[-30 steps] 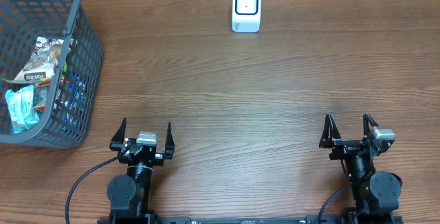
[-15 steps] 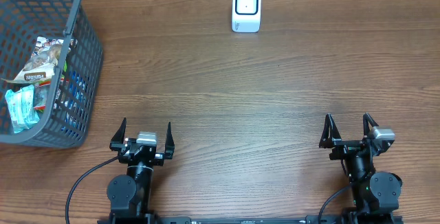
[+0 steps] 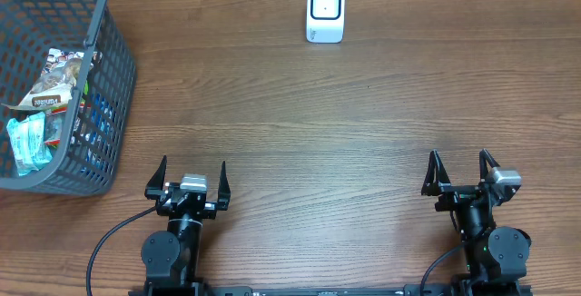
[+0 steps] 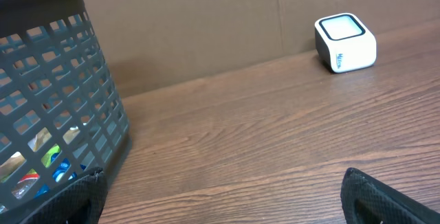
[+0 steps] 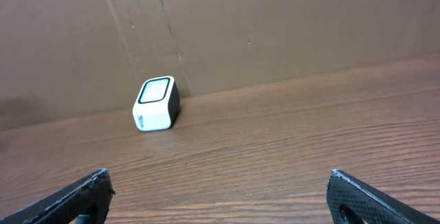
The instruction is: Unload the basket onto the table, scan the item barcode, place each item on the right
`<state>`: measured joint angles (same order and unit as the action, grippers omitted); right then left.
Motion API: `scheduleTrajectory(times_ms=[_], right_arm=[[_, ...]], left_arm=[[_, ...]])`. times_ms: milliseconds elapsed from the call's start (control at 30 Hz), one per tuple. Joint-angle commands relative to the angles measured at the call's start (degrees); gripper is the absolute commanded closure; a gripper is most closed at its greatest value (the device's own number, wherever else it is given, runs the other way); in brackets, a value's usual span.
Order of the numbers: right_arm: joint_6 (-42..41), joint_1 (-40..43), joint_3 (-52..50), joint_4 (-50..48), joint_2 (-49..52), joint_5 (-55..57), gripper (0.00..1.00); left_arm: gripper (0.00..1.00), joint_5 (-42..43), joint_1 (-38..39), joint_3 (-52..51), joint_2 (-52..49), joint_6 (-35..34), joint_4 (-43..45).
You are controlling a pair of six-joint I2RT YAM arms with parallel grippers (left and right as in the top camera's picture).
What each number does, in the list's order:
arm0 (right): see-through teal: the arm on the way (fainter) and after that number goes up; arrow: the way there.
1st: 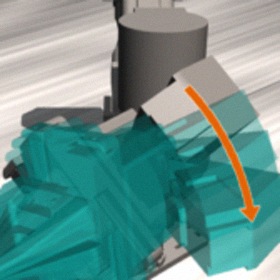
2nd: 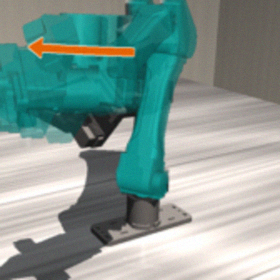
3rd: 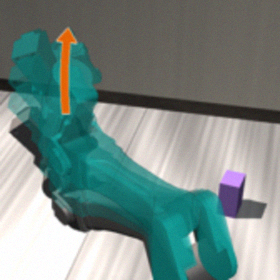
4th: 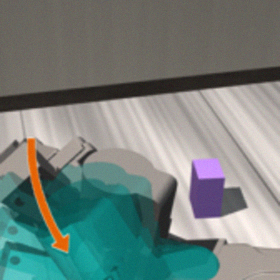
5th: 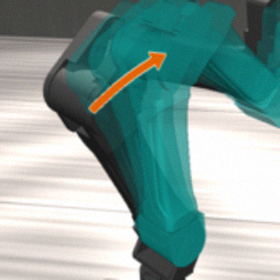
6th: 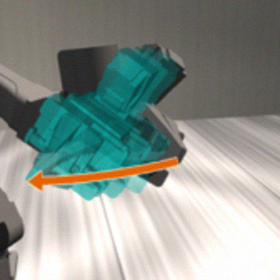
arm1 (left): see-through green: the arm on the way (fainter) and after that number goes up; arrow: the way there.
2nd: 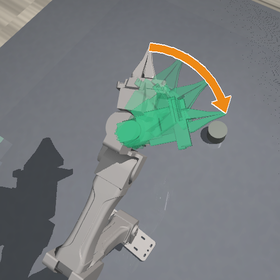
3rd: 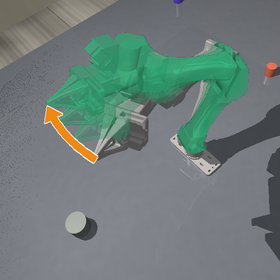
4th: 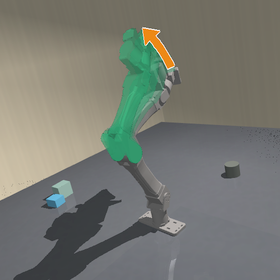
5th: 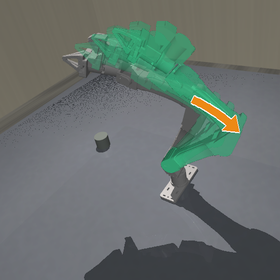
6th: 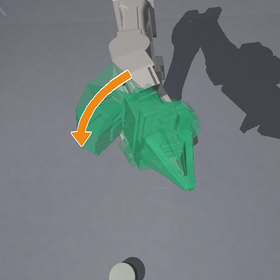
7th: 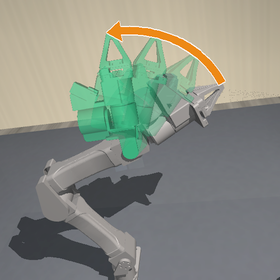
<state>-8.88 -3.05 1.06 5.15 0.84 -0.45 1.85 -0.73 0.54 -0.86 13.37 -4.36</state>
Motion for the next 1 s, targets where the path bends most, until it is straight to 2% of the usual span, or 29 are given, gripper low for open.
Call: scheduleTrajectory(times_ms=[0,967], right_arm=[[0.4,-0.2,-0.6,-0.4,-0.7,0.4,0.0],[0.1,-0.2,-0.6,-1.3,-0.7,0.3,0.0]], left_arm=[[0.01,-0.4,0.2,-0.3,0.6,0.3,-0.1],[0.0,-0.6,0.2,-0.3,0.6,1.4,-0.1]])
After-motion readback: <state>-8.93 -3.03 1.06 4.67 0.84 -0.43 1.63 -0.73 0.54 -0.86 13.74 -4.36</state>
